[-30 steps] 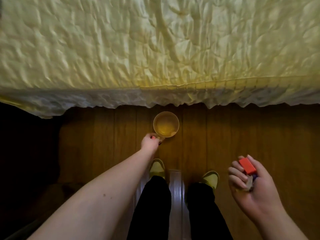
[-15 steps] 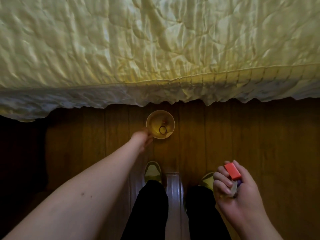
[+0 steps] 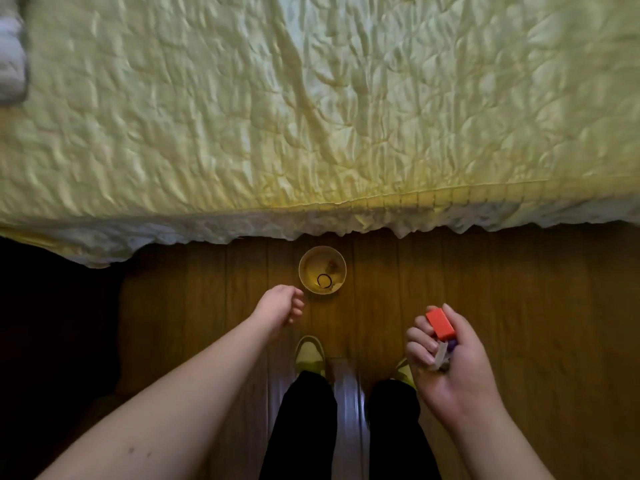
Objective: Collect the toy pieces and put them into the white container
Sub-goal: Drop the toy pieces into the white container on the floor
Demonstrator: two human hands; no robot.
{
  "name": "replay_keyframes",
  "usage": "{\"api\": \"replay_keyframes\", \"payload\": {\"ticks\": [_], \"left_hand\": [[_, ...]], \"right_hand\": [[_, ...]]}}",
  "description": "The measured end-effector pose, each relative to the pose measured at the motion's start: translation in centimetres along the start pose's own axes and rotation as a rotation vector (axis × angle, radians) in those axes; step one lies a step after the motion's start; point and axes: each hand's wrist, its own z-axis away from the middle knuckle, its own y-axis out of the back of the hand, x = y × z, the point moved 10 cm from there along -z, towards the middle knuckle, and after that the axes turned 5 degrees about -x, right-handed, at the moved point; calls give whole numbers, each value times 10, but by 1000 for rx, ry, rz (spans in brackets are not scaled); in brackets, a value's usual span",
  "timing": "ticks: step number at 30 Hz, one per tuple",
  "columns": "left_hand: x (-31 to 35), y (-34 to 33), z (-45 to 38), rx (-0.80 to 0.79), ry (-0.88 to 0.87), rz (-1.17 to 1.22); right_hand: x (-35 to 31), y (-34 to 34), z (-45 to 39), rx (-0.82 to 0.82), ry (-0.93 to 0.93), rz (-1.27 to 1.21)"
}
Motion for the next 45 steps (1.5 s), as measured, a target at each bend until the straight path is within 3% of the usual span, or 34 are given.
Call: {"api": "replay_keyframes", "payload": {"ticks": [6, 14, 24, 32, 38, 45], "left_hand": [[30, -4, 69, -78, -126, -134], [86, -47, 223, -268, -279, -144], [129, -109, 366, -427, -413, -299], [120, -219, 457, -635, -496, -495], [80, -323, 528, -651, -698, -885], [-23, -460, 628, -753, -1050, -1363]], "right_hand": [[4, -16, 42, -25, -24, 18], [1, -57, 122, -100, -13, -93], [-75, -73, 246, -182, 251, -289], [-148, 27, 354, -142, 488, -478], [-174, 136, 417, -81, 608, -641], [-193, 273, 478, -43, 731, -814]]}}
